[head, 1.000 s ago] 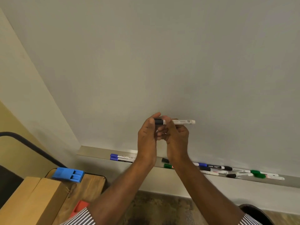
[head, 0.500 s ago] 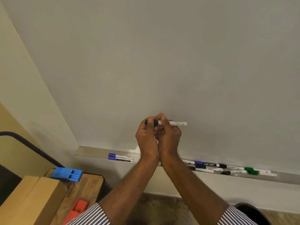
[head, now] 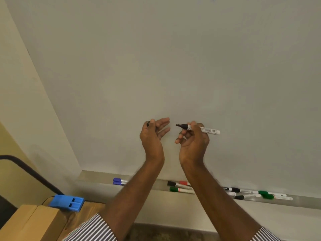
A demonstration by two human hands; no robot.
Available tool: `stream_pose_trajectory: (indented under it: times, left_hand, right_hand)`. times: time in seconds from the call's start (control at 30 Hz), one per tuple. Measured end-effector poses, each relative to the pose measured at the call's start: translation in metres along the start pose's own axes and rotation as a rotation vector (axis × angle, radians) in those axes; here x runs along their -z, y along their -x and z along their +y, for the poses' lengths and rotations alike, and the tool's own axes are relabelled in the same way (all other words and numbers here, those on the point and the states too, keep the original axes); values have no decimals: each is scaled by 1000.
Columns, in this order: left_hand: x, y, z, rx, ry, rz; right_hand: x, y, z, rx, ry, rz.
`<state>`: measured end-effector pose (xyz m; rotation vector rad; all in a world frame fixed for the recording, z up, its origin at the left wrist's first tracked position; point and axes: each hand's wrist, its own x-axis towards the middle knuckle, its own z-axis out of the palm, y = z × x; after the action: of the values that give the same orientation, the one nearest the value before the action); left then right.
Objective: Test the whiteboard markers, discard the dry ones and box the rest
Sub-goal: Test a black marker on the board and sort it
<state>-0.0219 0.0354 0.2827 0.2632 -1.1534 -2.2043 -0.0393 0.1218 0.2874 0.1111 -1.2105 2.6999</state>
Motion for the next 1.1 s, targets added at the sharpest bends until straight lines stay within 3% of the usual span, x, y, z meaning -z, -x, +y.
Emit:
stream_pose_trajectory:
  times: [0.4,0.7,1.1]
  left_hand:
    - [-61,-50,96,-820,-463,-497]
    - [-126,-92,171,-1416,-688,-586]
    - [-214,-128,269,-1626,-1020,-589]
  right_hand:
    - [-70,-36,-108,217,-48,-157]
    - [-124,-59,-187,400,-106,-245]
    - [-195,-94,-299,644,-63,-298]
